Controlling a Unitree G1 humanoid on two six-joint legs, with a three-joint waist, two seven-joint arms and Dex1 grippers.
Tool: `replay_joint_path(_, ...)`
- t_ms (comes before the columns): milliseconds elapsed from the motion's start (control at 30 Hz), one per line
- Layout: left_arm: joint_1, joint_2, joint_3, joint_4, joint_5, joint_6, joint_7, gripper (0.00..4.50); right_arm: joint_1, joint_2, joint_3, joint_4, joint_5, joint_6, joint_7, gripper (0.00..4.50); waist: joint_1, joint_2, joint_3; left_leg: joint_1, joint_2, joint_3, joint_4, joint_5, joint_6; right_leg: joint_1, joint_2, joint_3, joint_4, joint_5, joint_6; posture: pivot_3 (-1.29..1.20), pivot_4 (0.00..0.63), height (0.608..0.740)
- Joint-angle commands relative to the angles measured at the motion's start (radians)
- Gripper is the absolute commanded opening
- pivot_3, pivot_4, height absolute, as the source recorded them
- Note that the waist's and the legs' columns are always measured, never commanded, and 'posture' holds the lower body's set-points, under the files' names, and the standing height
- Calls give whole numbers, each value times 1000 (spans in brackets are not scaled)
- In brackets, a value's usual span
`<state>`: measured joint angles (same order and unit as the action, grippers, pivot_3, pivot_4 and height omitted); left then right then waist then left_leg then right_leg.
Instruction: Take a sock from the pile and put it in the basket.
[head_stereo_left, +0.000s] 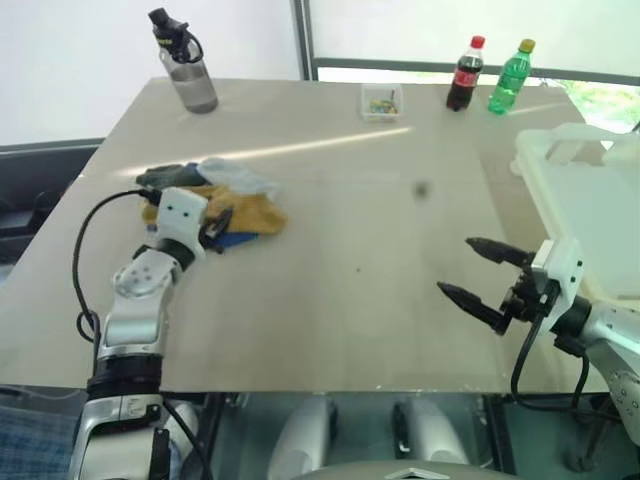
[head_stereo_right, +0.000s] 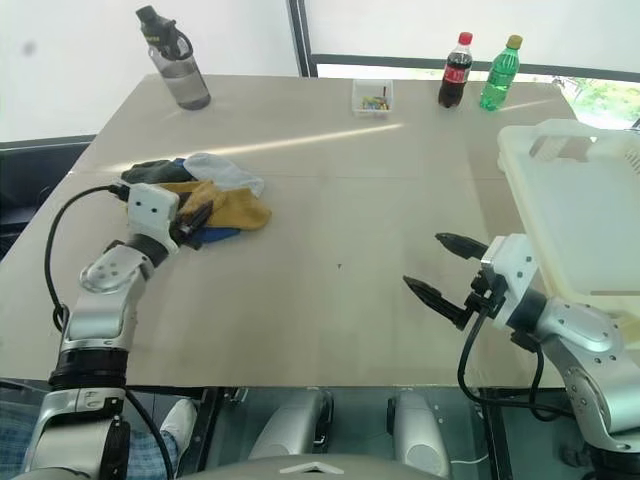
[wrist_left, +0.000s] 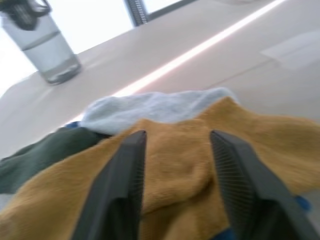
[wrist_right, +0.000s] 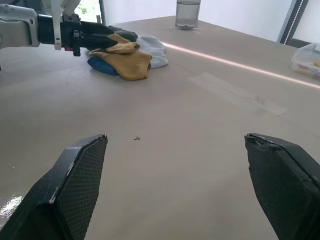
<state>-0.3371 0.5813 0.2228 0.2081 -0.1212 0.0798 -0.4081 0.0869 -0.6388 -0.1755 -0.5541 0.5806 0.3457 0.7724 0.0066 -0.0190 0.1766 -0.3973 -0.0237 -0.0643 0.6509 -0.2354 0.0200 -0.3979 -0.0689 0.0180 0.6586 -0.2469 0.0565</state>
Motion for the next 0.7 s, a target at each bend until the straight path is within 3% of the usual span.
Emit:
replay_joint_path(33,-17,-3,39,-88,-31,2,19,3439,1,2,-22,-39,10,-13,-8,4500,2,0,0,0,0,0,0,0,0,0,0,0,0,0,0,0,150,740)
replay_joint_path(167,-1,-4,6,-128,-28,54,-1,3439,-2,4,-21,-35,8,-14,-12,4500,7,0,0,0,-1,0,0,0,0,0,0,0,0,0,0,0,150,740)
replay_joint_path(400,-6,18,-62,-18,62,101,8,3439,-5,10,-13,-34,4,-15,-21,4500,2,0,0,0,0,0,0,0,0,0,1,0,0,0,0,0,150,740)
replay_joint_path(700,-119,-13,-49,130,56,2,13,3439,-4,15,-12,-35,-1,-14,-25,4500,5,0,0,0,0,0,1,0,0,0,2,0,0,0,0,0,150,740)
